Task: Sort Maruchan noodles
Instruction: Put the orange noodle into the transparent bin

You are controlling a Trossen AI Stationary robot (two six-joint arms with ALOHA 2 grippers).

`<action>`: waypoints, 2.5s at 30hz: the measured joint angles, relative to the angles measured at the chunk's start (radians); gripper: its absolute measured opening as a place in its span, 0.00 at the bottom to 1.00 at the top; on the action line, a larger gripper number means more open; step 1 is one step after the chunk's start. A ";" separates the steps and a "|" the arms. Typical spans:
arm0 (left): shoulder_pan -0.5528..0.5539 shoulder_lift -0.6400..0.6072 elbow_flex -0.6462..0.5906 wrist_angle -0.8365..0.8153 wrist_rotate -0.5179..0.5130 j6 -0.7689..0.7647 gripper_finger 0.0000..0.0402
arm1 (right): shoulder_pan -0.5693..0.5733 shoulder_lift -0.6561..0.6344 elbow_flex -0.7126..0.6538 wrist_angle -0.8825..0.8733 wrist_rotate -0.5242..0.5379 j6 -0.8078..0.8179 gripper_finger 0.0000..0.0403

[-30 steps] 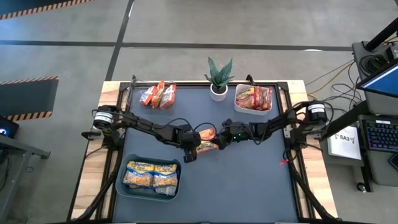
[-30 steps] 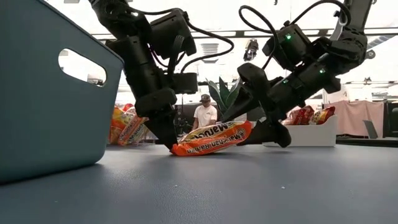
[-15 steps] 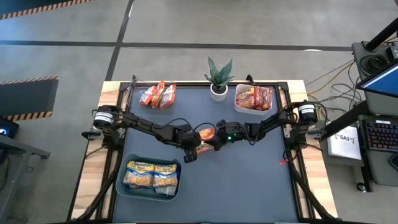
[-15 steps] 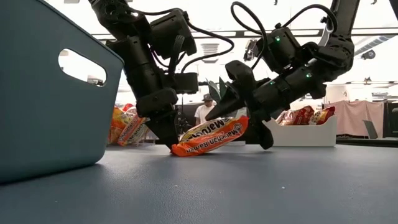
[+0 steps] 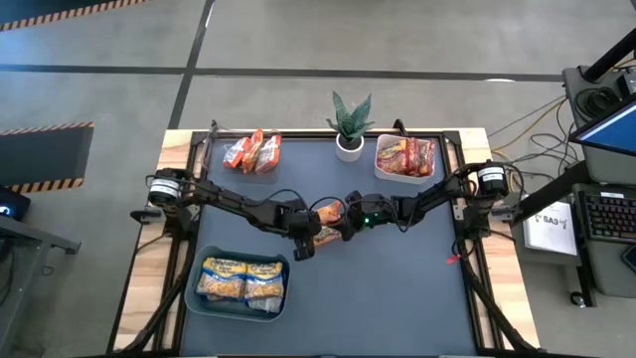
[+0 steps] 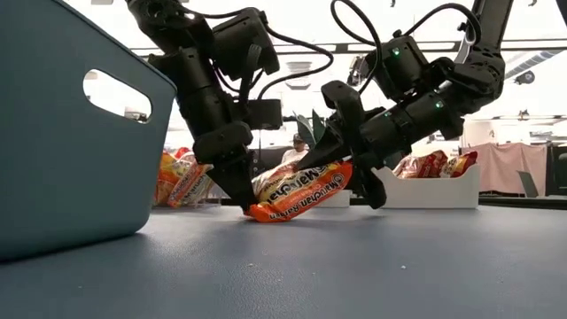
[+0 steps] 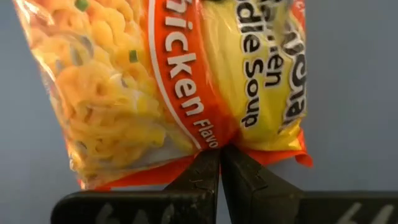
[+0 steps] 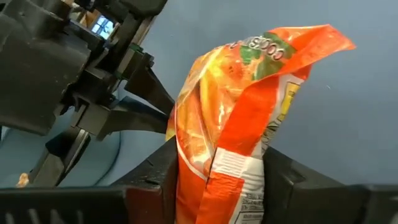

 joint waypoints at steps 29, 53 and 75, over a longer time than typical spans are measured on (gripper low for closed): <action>-0.012 -0.295 -0.053 0.081 -0.008 0.182 0.39 | 0.151 -0.041 0.004 -0.020 0.120 -0.632 0.33; -0.012 -0.176 -0.056 0.153 0.080 0.173 0.30 | 0.193 -0.040 0.004 -0.025 0.226 -0.704 0.40; 0.010 -0.304 0.374 -0.834 -0.221 0.124 0.17 | 0.126 -0.656 0.003 -0.355 0.304 -0.928 0.64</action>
